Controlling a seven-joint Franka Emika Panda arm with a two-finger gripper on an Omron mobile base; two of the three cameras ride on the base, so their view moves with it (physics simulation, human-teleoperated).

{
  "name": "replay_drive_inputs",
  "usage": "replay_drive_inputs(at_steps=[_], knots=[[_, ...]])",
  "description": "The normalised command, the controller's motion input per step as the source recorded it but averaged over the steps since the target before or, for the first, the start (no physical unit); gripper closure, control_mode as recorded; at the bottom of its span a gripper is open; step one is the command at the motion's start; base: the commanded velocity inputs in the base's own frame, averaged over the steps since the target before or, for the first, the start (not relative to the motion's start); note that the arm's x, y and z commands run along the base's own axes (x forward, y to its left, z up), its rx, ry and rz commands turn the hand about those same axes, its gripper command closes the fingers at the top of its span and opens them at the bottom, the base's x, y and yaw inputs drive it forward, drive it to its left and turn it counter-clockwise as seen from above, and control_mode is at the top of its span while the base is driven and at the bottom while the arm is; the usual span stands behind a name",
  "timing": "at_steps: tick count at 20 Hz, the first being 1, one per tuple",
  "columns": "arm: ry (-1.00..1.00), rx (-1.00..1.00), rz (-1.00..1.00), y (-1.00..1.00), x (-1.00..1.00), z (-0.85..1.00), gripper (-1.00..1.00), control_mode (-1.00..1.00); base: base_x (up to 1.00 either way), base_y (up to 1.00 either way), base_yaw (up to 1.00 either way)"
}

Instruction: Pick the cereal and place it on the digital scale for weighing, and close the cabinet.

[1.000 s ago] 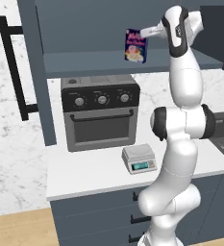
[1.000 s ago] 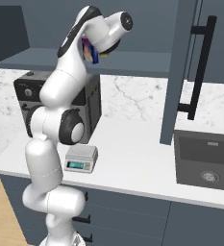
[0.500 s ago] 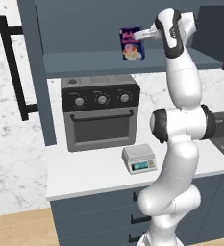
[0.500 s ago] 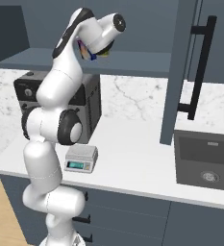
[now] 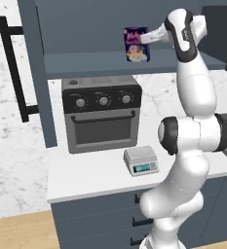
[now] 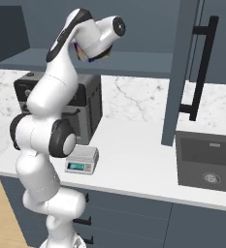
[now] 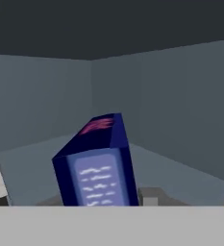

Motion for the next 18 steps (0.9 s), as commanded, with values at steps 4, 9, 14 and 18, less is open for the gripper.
replay_drive_inputs(at_steps=[4, 9, 14, 18], knots=[[-0.14, 0.00, 0.00, 0.01, -0.94, 0.00, 1.00, -1.00, 0.00, 0.00, 0.00], [-0.09, 0.02, 0.00, 0.00, -1.00, 0.00, 1.00, -1.00, 0.00, 0.00, 0.00], [0.00, 0.00, 0.01, 0.00, -1.00, -0.25, 1.00, -1.00, 0.00, 0.00, 0.00], [0.00, 0.00, 0.05, 0.00, -1.00, -0.45, 1.00, -1.00, 0.00, 0.00, 0.00]])
